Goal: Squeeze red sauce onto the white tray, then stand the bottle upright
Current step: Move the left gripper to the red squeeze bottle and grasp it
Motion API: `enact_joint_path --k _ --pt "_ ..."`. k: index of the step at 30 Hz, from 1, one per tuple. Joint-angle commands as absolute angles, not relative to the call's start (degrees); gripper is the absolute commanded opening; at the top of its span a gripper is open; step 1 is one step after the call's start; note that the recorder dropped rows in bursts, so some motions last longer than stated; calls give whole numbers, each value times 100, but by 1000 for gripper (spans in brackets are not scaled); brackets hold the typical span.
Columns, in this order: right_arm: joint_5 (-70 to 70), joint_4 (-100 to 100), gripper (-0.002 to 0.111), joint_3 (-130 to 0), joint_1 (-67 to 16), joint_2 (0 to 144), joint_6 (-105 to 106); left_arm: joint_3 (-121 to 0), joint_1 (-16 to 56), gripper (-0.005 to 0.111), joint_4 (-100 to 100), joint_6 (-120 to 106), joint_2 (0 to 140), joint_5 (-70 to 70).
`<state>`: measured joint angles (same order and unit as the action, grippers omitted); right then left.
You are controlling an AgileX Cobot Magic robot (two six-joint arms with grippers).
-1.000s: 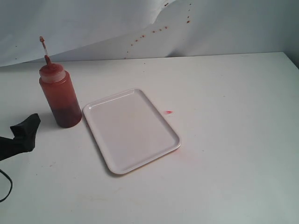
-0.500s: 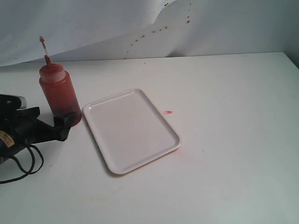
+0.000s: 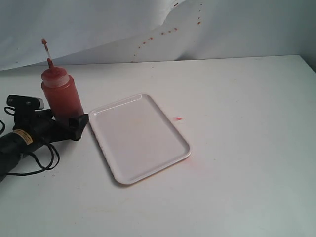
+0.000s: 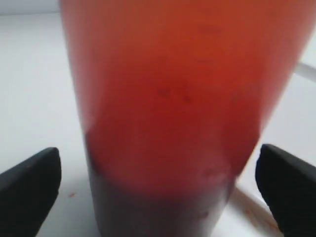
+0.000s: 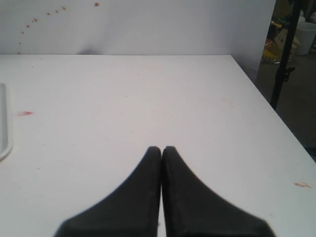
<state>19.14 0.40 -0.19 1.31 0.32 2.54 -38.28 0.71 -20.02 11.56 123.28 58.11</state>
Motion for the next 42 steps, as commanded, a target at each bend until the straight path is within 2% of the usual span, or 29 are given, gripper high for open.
enact_joint_path --k 1,15,42 --pt "1896 0 0 0 112 0 278 -4039 53 105 -2115 1171 12343 5843" --pt "1896 0 0 0 112 0 278 -4462 53 105 -2475 1171 12895 5880" --pt "1896 0 0 0 112 0 278 -4499 53 105 -2304 1150 12895 5914"
